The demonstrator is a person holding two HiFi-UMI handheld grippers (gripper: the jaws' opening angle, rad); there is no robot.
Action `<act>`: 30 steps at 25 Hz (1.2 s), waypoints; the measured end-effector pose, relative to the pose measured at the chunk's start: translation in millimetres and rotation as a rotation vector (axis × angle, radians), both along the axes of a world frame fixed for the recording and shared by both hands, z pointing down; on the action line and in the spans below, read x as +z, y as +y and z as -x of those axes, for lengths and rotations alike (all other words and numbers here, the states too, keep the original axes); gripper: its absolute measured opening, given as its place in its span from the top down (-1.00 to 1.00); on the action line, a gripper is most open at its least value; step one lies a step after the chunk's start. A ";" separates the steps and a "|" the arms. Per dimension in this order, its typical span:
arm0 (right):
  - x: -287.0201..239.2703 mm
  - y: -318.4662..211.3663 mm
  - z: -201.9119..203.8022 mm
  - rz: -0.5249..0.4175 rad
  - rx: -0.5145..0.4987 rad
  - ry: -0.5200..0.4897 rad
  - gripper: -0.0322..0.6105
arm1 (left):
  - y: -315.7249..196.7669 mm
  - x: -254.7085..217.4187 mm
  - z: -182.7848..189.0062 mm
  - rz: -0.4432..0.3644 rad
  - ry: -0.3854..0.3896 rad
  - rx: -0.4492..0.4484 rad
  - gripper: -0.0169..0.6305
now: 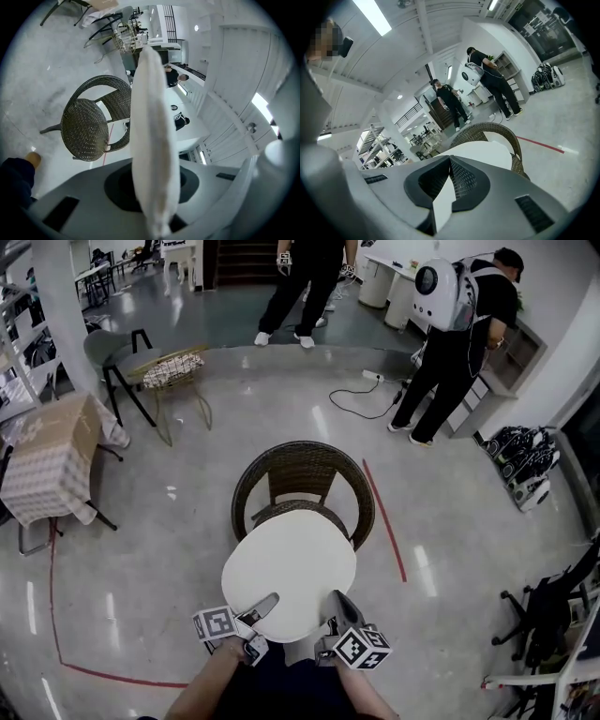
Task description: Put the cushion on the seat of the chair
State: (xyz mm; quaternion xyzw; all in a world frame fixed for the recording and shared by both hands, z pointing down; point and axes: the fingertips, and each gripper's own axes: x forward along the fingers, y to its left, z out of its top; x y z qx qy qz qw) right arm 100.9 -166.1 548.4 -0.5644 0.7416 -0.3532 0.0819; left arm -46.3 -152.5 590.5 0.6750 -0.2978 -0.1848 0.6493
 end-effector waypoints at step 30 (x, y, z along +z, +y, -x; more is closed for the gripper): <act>36.4 -79.8 -24.1 0.071 -0.052 0.050 0.81 | -101.0 77.8 -33.2 0.080 -0.085 0.068 0.70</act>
